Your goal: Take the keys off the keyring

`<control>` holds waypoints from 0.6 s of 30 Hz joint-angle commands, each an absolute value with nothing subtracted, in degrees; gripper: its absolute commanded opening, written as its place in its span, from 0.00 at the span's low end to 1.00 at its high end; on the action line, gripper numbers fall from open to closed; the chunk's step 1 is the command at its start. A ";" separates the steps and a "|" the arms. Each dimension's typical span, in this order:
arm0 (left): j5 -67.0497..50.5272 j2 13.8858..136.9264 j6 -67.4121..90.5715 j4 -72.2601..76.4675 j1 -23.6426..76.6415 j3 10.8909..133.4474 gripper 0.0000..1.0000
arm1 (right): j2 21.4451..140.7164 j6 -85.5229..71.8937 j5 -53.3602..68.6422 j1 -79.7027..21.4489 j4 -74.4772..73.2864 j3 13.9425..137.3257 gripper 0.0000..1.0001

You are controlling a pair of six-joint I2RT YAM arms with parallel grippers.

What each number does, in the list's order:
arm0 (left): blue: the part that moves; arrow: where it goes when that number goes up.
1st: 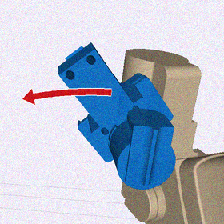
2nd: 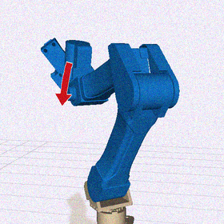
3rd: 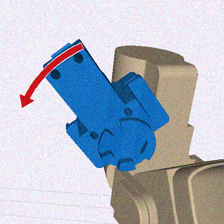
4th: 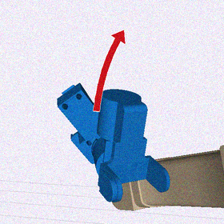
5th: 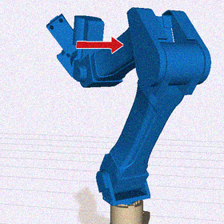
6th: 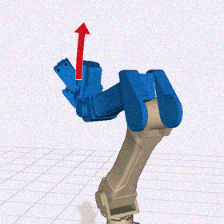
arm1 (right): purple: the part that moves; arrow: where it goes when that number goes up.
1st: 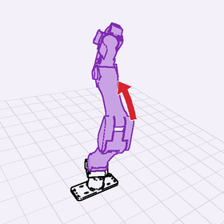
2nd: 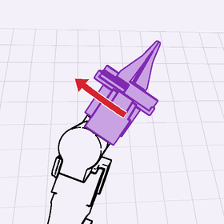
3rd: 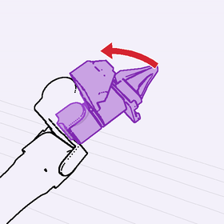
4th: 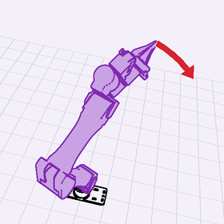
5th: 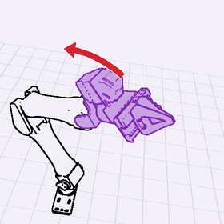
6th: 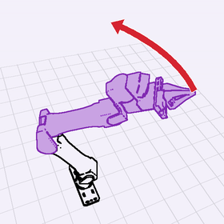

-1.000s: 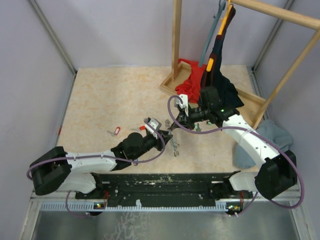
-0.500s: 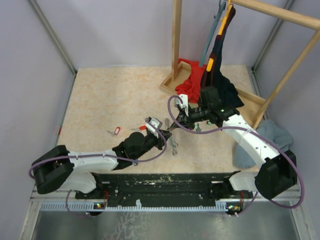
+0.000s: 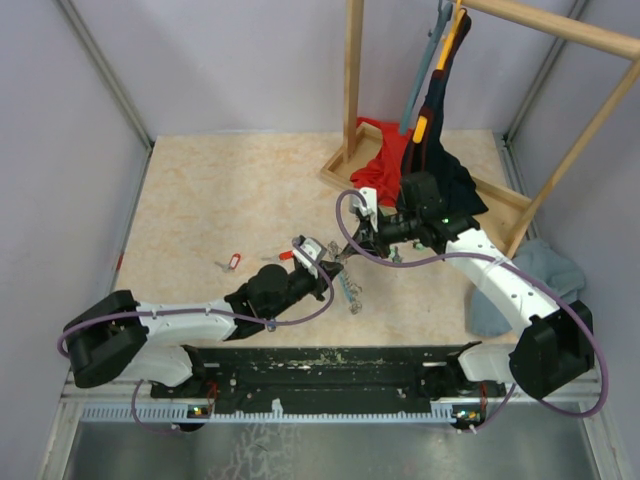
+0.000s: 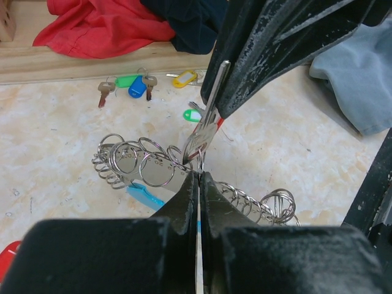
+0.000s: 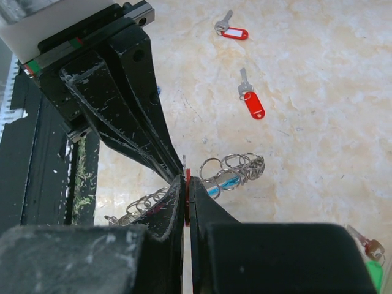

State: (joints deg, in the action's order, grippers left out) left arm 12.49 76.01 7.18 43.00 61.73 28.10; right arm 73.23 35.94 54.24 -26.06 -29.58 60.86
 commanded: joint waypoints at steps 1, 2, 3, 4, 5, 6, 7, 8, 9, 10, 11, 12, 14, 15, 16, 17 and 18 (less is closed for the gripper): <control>10.85 75.41 5.16 46.75 61.79 27.57 0.00 | 70.51 35.66 54.41 -24.71 -28.35 64.41 0.00; 10.88 75.31 5.04 46.76 61.79 27.52 0.00 | 70.42 35.60 54.25 -24.37 -28.36 64.44 0.00; 10.81 75.20 4.88 46.83 61.74 27.44 0.00 | 70.33 35.52 54.21 -23.96 -28.32 64.42 0.00; 10.74 75.09 4.65 46.84 61.78 27.35 0.00 | 70.24 35.45 54.23 -23.58 -28.30 64.49 0.00; 10.68 75.00 4.46 46.85 61.79 27.34 0.00 | 70.16 35.35 54.27 -23.18 -28.37 64.51 0.00; 10.71 74.83 4.31 46.99 61.78 27.21 0.00 | 70.18 35.40 54.31 -22.81 -28.46 64.51 0.00; 10.83 74.63 4.05 47.33 61.72 27.04 0.00 | 70.22 35.43 54.39 -22.43 -28.51 64.45 0.00; 10.98 74.50 3.84 47.61 61.78 26.88 0.00 | 70.34 35.61 54.55 -22.08 -28.56 64.38 0.00; 11.13 74.16 3.63 47.94 61.79 26.63 0.00 | 70.48 35.71 54.70 -21.80 -28.63 64.26 0.00; 11.11 73.98 3.34 48.25 61.75 26.37 0.00 | 70.55 35.83 54.94 -21.60 -28.65 64.17 0.00; 11.16 73.68 3.08 48.37 61.78 26.23 0.00 | 70.69 36.03 55.15 -21.54 -28.65 64.04 0.00; 11.12 73.52 2.79 48.41 61.74 26.24 0.00 | 70.89 36.03 55.31 -21.47 -28.65 63.93 0.00; 11.25 73.00 2.49 48.55 61.74 26.00 0.00 | 71.13 36.40 55.53 -21.47 -28.72 63.74 0.00; 11.29 72.79 2.34 48.66 61.74 25.87 0.00 | 71.29 36.63 55.38 -21.46 -28.81 63.68 0.00; 11.41 72.59 2.23 48.83 61.77 25.66 0.00 | 71.48 36.90 55.09 -21.45 -28.89 63.59 0.00; 11.54 72.29 2.08 49.05 61.77 25.48 0.00 | 71.64 37.17 54.70 -21.45 -28.96 63.55 0.00; 11.77 72.05 1.95 49.38 61.75 25.27 0.00 | 71.75 37.36 54.34 -21.45 -28.92 63.40 0.00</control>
State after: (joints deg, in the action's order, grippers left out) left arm 11.53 74.15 3.33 46.17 61.73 26.37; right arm 72.79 35.97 54.33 -22.26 -30.46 60.86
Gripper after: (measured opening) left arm 0.006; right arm 0.014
